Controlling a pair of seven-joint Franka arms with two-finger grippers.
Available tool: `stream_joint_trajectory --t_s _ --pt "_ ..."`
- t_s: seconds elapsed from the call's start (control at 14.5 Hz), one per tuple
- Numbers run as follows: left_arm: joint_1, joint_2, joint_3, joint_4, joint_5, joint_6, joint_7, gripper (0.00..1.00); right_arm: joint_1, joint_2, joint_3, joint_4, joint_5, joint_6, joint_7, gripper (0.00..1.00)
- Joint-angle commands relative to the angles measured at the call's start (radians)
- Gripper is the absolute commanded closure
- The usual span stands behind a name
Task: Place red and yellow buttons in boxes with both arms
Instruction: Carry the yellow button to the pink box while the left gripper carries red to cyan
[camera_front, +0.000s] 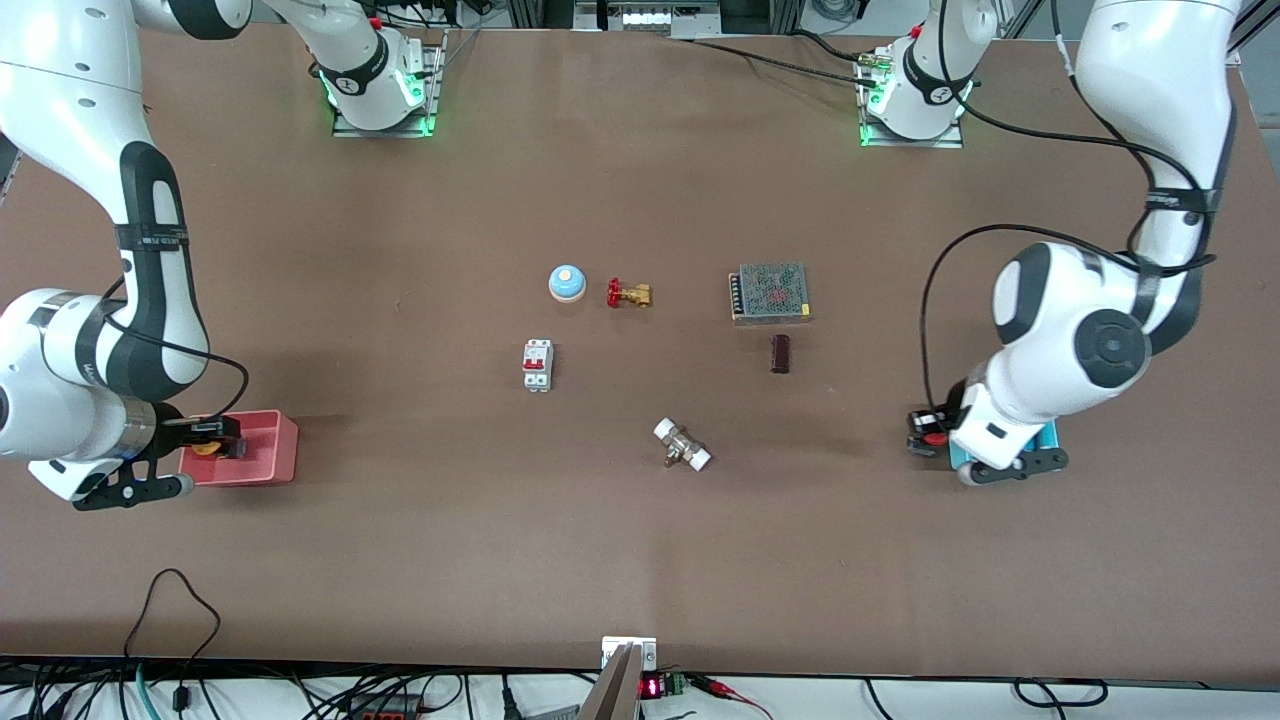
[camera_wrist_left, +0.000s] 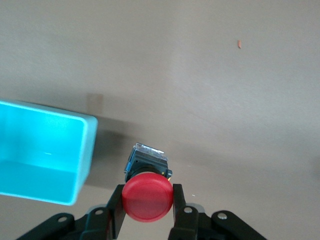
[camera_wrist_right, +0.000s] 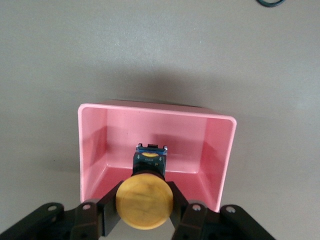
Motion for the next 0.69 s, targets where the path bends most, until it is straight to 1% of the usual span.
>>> stream_joint_trajectory --t_s 0.0,0.41,0.62 --pt "0.055 -0.015 -0.006 0.002 0.018 -0.024 0.089 0.73 -0.011 0.034 0.011 0.027 -0.008 0.015 -0.015 0.7" --pt "0.158 -0.011 -0.005 -0.002 0.018 -0.027 0.21 0.73 -0.011 0.072 0.013 0.025 -0.006 0.058 -0.012 0.69" --pt "0.184 0.012 -0.005 -0.012 0.018 -0.027 0.232 0.73 -0.011 0.089 0.013 0.025 -0.003 0.067 -0.01 0.66"
